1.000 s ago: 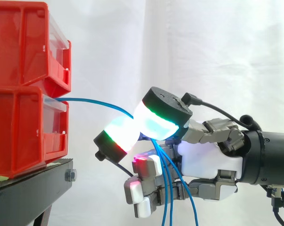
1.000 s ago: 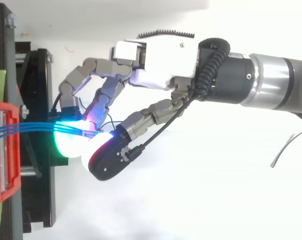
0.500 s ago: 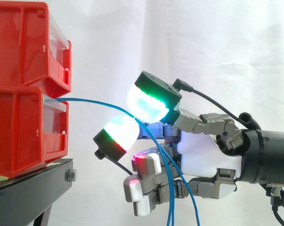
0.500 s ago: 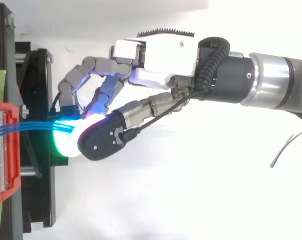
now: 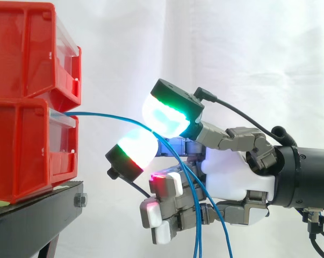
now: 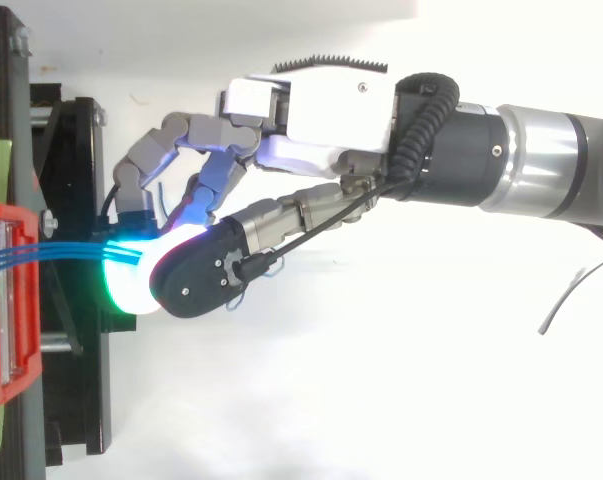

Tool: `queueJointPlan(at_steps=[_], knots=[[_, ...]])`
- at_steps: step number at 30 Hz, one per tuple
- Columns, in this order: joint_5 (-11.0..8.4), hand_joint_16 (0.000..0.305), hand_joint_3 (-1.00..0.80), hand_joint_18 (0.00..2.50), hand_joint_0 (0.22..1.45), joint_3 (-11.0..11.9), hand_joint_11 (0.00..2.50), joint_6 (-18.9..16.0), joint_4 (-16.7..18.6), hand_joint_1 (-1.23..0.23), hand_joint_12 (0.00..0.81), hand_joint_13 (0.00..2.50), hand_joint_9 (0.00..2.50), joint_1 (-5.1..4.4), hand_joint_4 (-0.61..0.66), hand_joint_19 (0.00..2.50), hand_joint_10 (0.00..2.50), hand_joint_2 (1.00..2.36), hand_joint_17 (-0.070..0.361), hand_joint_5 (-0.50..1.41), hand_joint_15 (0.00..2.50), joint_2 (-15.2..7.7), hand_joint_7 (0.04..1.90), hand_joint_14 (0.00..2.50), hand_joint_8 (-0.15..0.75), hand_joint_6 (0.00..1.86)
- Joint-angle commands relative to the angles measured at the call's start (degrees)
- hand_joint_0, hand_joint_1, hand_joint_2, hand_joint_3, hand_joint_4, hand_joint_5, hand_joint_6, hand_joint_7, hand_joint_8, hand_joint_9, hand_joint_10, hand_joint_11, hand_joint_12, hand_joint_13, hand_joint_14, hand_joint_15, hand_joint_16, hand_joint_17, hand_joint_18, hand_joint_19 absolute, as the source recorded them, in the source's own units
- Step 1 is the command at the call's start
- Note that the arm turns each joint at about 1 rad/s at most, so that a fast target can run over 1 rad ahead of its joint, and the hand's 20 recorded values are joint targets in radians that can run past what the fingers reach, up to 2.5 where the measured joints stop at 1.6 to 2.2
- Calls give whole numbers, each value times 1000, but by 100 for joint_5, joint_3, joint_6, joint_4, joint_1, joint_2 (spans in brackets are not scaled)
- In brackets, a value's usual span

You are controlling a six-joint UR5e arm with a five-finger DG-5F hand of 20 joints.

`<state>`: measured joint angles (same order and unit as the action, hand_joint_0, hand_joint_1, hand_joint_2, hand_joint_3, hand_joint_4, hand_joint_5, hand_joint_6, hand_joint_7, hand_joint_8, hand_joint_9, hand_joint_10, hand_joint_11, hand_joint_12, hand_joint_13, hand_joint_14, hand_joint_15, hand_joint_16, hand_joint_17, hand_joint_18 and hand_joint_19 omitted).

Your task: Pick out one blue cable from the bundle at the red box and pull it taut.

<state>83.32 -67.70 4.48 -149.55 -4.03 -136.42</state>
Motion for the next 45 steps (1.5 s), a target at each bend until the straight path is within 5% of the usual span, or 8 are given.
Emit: queueJointPlan(at_steps=[1,21,24,28,36,41,45], knots=[[0,44,-453,728,631,2,923,0,-12,-599,316,934,1123,-2,12,713,24,1005,98,-161,704,2,845,25,244,946],[0,44,-500,800,746,-7,923,0,-21,-829,309,965,1142,16,-116,650,23,1000,99,-170,672,2,1139,25,252,953],[9,43,-500,805,732,2,927,0,-21,-867,304,967,1158,16,-131,641,24,1000,98,-169,671,2,1079,26,246,974],[18,43,-500,796,623,2,935,0,-56,-893,309,963,1145,25,19,657,24,1000,97,-163,684,2,843,25,238,968],[9,51,-500,796,479,2,921,0,-91,-764,343,958,1133,25,101,667,20,1000,114,-171,681,2,739,23,265,914],[18,46,-500,752,550,2,912,0,-100,-503,328,944,1134,34,67,700,22,1000,103,-169,690,2,773,24,251,893],[18,45,-500,740,594,2,920,0,-100,-462,324,941,1134,34,33,717,23,1000,101,-166,697,2,801,25,246,891]])
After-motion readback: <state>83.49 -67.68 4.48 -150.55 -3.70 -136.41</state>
